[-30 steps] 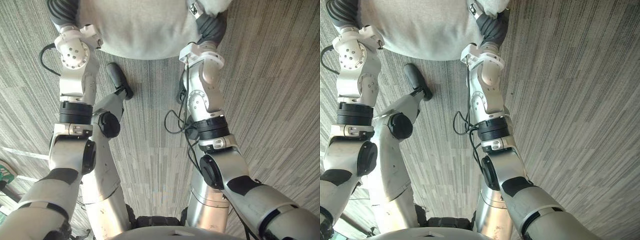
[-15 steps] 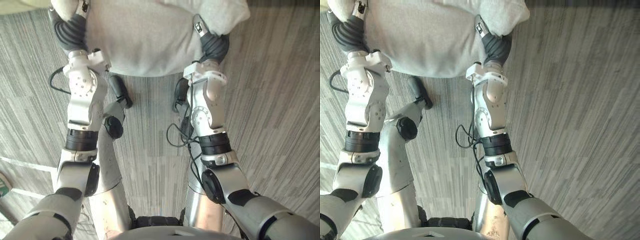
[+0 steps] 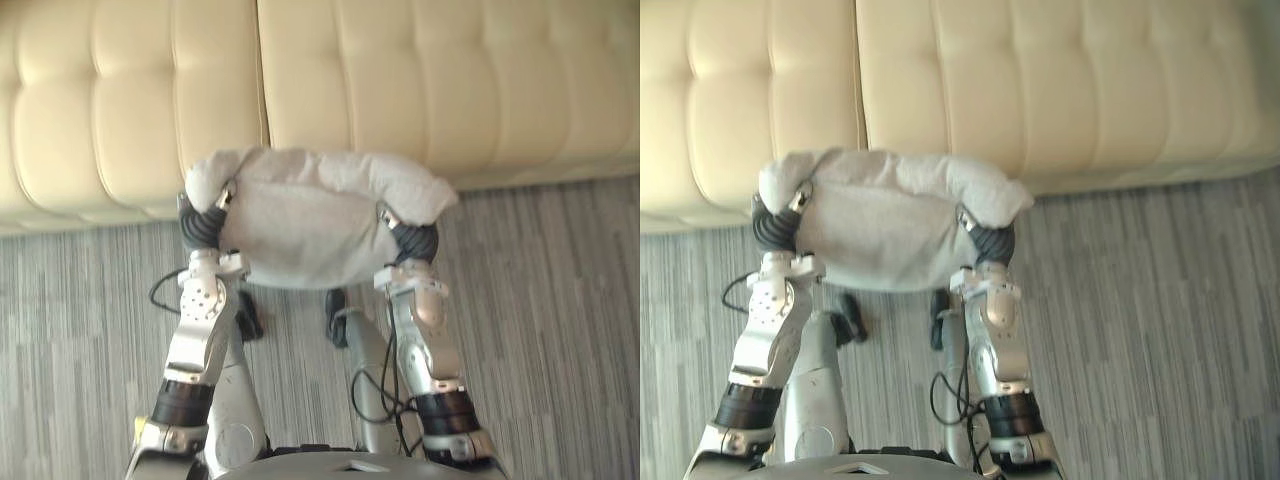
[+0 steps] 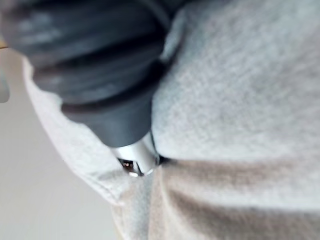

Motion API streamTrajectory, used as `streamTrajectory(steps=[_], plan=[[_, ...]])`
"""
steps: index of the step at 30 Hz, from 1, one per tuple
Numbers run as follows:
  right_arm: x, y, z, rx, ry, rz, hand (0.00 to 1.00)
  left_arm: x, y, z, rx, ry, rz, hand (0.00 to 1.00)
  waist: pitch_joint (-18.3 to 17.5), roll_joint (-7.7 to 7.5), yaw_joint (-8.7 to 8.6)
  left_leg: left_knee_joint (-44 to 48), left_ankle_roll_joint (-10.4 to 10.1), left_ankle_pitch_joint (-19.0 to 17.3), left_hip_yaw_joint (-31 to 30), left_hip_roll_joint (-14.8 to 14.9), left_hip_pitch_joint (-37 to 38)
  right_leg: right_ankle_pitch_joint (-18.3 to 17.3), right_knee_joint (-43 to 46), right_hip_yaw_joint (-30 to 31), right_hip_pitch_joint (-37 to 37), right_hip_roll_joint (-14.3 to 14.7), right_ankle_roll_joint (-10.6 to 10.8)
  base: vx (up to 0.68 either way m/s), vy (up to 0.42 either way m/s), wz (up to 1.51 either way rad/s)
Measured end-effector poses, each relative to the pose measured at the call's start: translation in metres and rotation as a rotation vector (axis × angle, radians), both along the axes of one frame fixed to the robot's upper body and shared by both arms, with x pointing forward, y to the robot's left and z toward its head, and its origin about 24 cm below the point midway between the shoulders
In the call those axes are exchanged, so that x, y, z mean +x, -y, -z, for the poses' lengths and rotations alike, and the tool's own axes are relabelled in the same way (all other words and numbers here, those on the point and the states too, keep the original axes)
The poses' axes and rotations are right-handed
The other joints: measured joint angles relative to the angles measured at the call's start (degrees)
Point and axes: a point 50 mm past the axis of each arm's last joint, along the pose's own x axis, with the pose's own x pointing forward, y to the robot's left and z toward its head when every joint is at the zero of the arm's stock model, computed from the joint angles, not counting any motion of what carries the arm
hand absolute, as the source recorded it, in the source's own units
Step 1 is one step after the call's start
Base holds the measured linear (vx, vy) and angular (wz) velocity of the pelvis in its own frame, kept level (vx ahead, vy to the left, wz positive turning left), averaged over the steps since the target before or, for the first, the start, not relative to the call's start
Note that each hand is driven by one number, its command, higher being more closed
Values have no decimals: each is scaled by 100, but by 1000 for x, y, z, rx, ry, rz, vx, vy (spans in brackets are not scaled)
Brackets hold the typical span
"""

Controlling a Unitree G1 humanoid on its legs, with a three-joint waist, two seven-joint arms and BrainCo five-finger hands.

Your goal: Pick up cushions and gather them together orderly.

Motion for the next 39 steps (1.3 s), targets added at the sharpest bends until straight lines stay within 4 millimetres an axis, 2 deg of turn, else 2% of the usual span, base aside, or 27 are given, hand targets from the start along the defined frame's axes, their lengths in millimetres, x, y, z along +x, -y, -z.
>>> streamTrajectory(steps=[2, 4, 5, 8, 12, 15, 18, 19, 20, 22, 23, 24, 25, 26, 27, 28, 29, 30, 31, 32, 33, 34, 35, 36, 37, 38, 39], plan=[[-8, -2, 8, -5, -29, -23, 100, -10, -3, 9, -7, -30, -6, 100, -138, -2, 17, -196, -30, -41, 113, -20, 487, 19, -271, 47, 454, 15, 24, 194, 60, -14], [-18, -4, 21, -12, -76, -50, 100, -24, -7, 19, -9, -60, -6, 100, -614, -11, 29, -545, -62, -69, 260, -86, 1021, 136, -778, 88, 994, 55, 53, 204, 40, -13], [-19, -4, 22, -13, -84, -52, 100, -25, -8, 20, -9, -66, -2, 100, -670, -9, 41, -620, -55, -54, 297, -101, 1130, 170, -883, 105, 1098, 60, 72, 189, 15, -12], [-26, -2, 33, -56, -118, -71, 100, -36, -11, 36, -6, -124, 11, 100, -1057, -5, 15, -1202, -16, 65, 392, -326, 1775, 497, -1773, 231, 1827, 46, 177, 209, 57, -14], [-26, 3, 47, -88, -179, -84, 100, -46, -10, 53, -16, -192, 40, 100, -1217, -43, -51, -1664, -3, 89, 295, -651, 2348, 729, -2392, 434, 2443, -69, 264, 159, 92, -21], [-26, 7, 62, -117, -238, -89, 100, -48, -9, 66, -16, -245, 59, 100, -1274, -96, -61, -1798, 48, -8, 289, -840, 2609, 691, -2178, 545, 2476, -191, 298, 70, 89, -20], [-28, 9, 78, -129, -314, -88, 100, -49, -7, 80, -19, -313, 68, 100, -1256, -95, -115, -1791, 109, -240, 287, -906, 2903, 613, -1137, 511, 2229, -263, 350, -52, 104, -13], [-29, 9, 86, -130, -347, -91, 100, -49, -7, 83, -9, -334, 73, 100, -1237, -180, -136, -1792, 160, -297, 288, -989, 3060, 648, -392, 425, 2010, -380, 311, -85, 35, 7], [-27, 9, 88, -133, -356, -93, 100, -49, -8, 83, -1, -337, 76, 100, -1235, -207, -155, -1821, 191, -313, 260, -1018, 3107, 783, -108, 266, 1875, -477, 232, -98, 43, 10], [-22, 7, 89, -139, -364, -101, 100, -49, -10, 83, 9, -338, 71, 100, -1226, -189, -161, -2005, 283, -263, 219, -1032, 3173, 947, -12, 97, 1715, -542, 48, -14, 8, 4], [-16, 6, 88, -142, -362, -107, 100, -48, -13, 82, 21, -334, 62, 100, -1202, -202, -164, -2102, 348, -225, 144, -1028, 3137, 648, -48, -68, 1606, -537, -41, 50, -14, -1], [-12, 4, 86, -146, -354, -113, 100, -48, -16, 81, 26, -333, 52, 100, -1182, -171, -144, -2162, 351, -223, 123, -1021, 3104, 473, -337, -182, 1528, -510, 5, 34, -25, -3], [-10, 4, 84, -148, -346, -116, 100, -47, -17, 80, 32, -330, 51, 100, -1179, -184, -149, -2248, 346, -222, 120, -1023, 3101, 477, -773, -172, 1514, -470, 41, 83, -52, -4], [-8, 4, 81, -151, -335, -117, 100, -45, -17, 78, 40, -322, 53, 100, -1186, -195, -167, -2430, 332, -199, 109, -1044, 3106, 723, -1668, -60, 1536, -392, 206, 142, -54, 15], [-4, 5, 78, -155, -320, -117, 100, -41, -17, 75, 49, -306, 59, 100, -1232, -320, -275, -2812, 294, -139, -73, -1234, 3137, 1142, -2845, 153, 1555, -425, 419, 217, -87, 50], [-3, 6, 74, -156, -305, -114, 100, -37, -17, 70, 64, -287, 69, 100, -1251, -458, -447, -3065, 239, -109, -334, -1460, 3156, 1198, -3168, 434, 1371, -582, 494, 196, -97, 68], [-3, 7, 73, -159, -304, -110, 100, -35, -16, 70, 67, -286, 75, 100, -1230, -460, -514, -3030, 195, -90, -409, -1462, 3159, 1227, -3136, 537, 1373, -635, 532, 314, -254, 84], [-7, 10, 76, -163, -314, -107, 100, -37, -13, 72, 66, -294, 89, 100, -1239, -470, -586, -2804, 62, -153, -625, -1454, 3221, 1195, -2840, 643, 1428, -633, 474, 311, -283, 66], [-12, 13, 78, -167, -320, -102, 100, -39, -9, 75, 57, -303, 100, 100, -1257, -476, -577, -2618, -110, -255, -734, -1379, 3283, 1259, -2589, 634, 1516, -587, 394, 398, -386, 61], [-18, 17, 80, -173, -332, -99, 100, -42, -3, 79, 31, -319, 106, 100, -1313, -292, -531, -2595, -268, -356, -863, -1169, 3344, 1247, -2196, 425, 1462, -406, 357, 409, -299, 43], [-23, 20, 80, -182, -340, -97, 100, -47, 0, 82, 8, -332, 108, 100, -1416, -110, -525, -2479, -266, -385, -949, -955, 3374, 1097, -2106, 210, 1479, -271, 236, 516, -306, 32], [-26, 22, 76, -188, -325, -93, 100, -50, 4, 81, -21, -327, 109, 100, -1502, 35, -514, -1410, -362, -460, -1157, -698, 3023, 947, -2083, 17, 1500, -79, 43, 616, -251, 31], [-29, 26, 70, -193, -300, -86, 100, -49, 9, 80, -39, -317, 121, 100, -1523, 70, -489, -603, -392, -218, -1135, -584, 2804, 913, -2056, -187, 1631, 19, -96, 641, -246, 43], [-32, 30, 66, -196, -284, -75, 100, -48, 13, 78, -52, -307, 139, 100, -1530, 75, -557, -412, -356, 7, -1046, -476, 2754, 842, -2057, -397, 1766, 41, -183, 619, -236, 68], [-34, 37, 58, -200, -256, -58, 100, -46, 18, 75, -62, -294, 163, 100, -1532, 69, -579, -190, -244, 431, -839, -332, 2688, 758, -2106, -582, 1972, 47, -313, 530, -199, 60], [-34, 39, 55, -205, -244, -52, 100, -45, 20, 74, -64, -290, 169, 100, -1532, 69, -571, -82, -200, 600, -754, -292, 2653, 739, -2147, -584, 2061, 44, -342, 444, -150, 35], [-33, 43, 48, -212, -215, -40, 100, -43, 24, 71, -75, -275, 178, 100, -1533, 79, -487, 267, -225, 708, -551, -190, 2574, 701, -2356, -573, 2392, 11, -389, 332, -92, 11]])
